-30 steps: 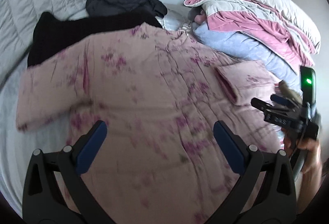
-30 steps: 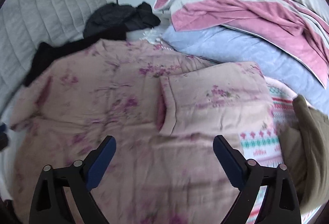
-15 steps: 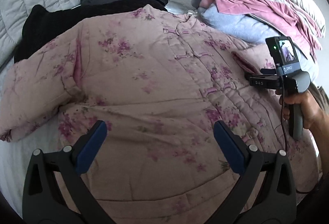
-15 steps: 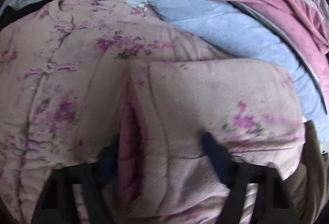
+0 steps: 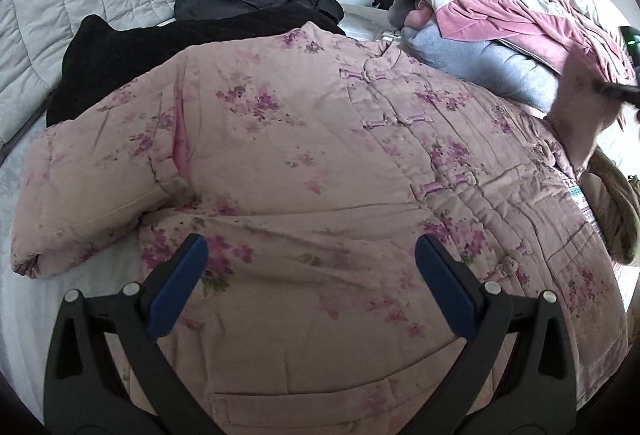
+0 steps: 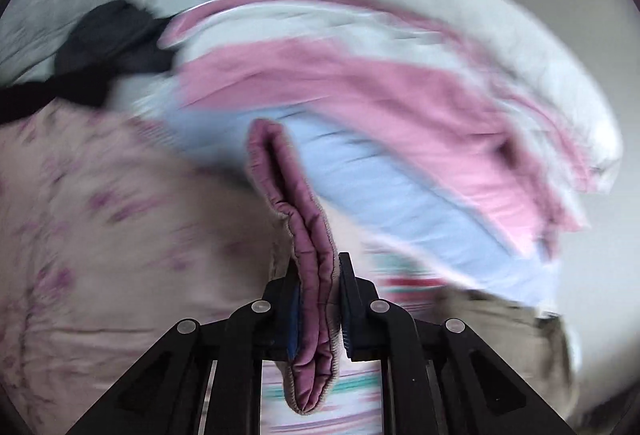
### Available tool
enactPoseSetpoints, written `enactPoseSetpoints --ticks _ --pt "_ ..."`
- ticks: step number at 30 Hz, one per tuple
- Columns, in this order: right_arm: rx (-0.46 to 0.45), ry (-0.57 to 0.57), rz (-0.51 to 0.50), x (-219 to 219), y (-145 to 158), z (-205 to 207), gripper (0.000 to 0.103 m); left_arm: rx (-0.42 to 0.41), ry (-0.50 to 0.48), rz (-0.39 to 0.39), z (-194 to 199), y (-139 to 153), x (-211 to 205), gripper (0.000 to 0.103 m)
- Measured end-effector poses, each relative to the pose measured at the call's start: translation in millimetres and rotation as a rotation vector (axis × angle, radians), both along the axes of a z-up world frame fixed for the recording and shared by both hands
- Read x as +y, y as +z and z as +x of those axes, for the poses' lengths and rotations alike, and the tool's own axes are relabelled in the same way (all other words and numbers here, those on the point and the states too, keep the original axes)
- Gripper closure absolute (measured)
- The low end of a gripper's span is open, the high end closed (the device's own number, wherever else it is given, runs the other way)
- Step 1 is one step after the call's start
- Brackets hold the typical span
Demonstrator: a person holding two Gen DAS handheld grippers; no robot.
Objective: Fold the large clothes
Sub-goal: 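Grasp the jacket sleeve cuff with the right gripper and lift it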
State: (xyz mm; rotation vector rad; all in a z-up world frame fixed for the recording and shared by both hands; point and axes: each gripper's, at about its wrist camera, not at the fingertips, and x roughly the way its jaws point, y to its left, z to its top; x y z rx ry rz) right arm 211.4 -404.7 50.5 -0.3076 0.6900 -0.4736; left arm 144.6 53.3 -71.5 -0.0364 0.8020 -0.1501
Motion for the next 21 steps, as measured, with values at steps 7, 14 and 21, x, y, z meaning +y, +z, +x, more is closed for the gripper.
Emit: enactPoseSetpoints --ticks 7,14,21 --pt "-0.057 -0.282 0.013 -139 37 -27 0.089 0.001 0.011 0.032 4 -4 0 0.000" --pt "-0.031 -0.470 -0.003 -238 24 -38 0.090 0.010 0.030 0.054 8 -8 4 0.000" --pt "0.006 -0.573 -0.038 -281 -6 -21 0.091 0.011 0.091 0.092 16 -6 16 0.000"
